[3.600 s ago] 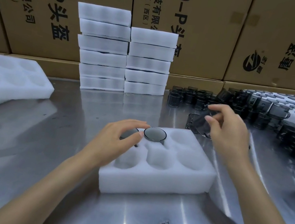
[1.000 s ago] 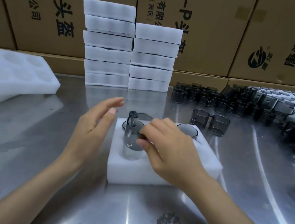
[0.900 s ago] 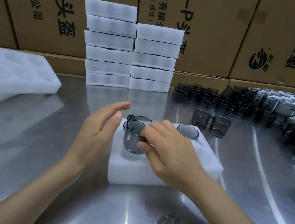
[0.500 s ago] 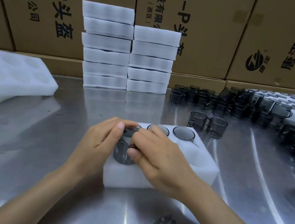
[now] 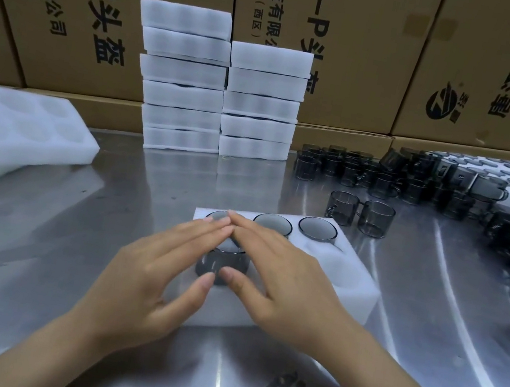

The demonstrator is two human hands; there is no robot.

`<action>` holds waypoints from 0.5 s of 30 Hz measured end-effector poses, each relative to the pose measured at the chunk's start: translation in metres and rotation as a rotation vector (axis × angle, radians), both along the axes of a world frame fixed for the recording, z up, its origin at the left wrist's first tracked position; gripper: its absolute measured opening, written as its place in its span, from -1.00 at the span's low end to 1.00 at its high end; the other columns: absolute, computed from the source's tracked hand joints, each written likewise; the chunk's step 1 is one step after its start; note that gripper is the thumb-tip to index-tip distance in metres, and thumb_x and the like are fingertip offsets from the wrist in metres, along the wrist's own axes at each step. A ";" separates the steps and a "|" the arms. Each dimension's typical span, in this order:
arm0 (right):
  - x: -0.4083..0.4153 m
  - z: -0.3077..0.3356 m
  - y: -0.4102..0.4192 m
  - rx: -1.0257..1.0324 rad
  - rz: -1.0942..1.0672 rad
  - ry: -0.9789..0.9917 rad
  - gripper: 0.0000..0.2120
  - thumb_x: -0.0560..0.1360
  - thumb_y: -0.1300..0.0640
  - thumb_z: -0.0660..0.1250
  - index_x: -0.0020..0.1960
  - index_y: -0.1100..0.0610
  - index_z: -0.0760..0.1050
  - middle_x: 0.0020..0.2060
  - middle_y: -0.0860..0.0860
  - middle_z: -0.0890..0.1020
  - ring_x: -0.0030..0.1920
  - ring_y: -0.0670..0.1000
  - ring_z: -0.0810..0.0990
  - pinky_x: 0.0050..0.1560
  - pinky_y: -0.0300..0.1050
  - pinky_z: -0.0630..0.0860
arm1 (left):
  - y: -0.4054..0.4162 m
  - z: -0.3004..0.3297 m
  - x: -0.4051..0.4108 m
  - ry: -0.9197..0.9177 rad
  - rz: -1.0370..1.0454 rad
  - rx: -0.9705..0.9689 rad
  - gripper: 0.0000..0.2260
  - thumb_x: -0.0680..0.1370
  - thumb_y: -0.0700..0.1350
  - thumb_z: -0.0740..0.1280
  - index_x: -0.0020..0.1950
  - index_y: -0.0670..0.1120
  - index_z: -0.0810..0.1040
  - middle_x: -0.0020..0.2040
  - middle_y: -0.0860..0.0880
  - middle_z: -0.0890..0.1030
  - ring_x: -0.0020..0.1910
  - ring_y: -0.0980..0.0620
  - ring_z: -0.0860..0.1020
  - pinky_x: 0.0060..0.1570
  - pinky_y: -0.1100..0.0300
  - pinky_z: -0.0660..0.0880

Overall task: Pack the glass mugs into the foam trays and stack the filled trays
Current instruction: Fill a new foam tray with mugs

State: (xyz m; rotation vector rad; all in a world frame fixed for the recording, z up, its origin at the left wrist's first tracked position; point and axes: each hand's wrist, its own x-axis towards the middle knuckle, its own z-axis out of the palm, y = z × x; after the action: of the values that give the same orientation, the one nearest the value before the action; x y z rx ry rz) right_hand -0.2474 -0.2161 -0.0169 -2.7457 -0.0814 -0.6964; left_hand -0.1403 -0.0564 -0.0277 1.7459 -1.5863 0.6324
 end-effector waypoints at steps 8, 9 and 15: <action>-0.004 -0.004 0.000 -0.186 0.002 0.096 -0.49 0.59 -0.10 0.04 0.51 0.03 0.19 0.51 -0.11 0.17 0.48 -0.16 0.13 0.41 -0.25 0.07 | 0.010 -0.009 -0.003 -0.026 0.062 0.101 -0.58 0.47 0.02 0.24 0.28 -0.12 0.52 0.31 -0.02 0.51 0.30 0.03 0.48 0.19 0.15 0.46; -0.004 -0.004 0.000 -0.208 -0.007 0.115 -0.48 0.60 -0.12 0.01 0.51 0.02 0.19 0.51 -0.11 0.17 0.49 -0.16 0.11 0.42 -0.26 0.03 | 0.011 -0.010 -0.002 -0.033 0.075 0.134 -0.57 0.47 0.03 0.24 0.28 -0.11 0.52 0.30 -0.01 0.51 0.29 0.03 0.49 0.20 0.14 0.44; -0.003 -0.006 0.003 -0.233 -0.046 0.144 -0.45 0.59 -0.21 -0.06 0.52 -0.03 0.15 0.51 -0.13 0.15 0.50 -0.17 0.04 0.42 -0.24 -0.07 | 0.012 -0.012 -0.002 -0.037 0.115 0.189 -0.56 0.45 0.07 0.24 0.25 -0.10 0.57 0.28 0.01 0.53 0.27 0.04 0.50 0.26 0.05 0.35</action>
State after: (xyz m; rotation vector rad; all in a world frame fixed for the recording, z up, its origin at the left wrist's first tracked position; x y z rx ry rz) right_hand -0.2503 -0.2135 -0.0232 -3.0211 -0.0720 -0.5274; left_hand -0.1421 -0.0444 -0.0393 1.9865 -1.6238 0.5887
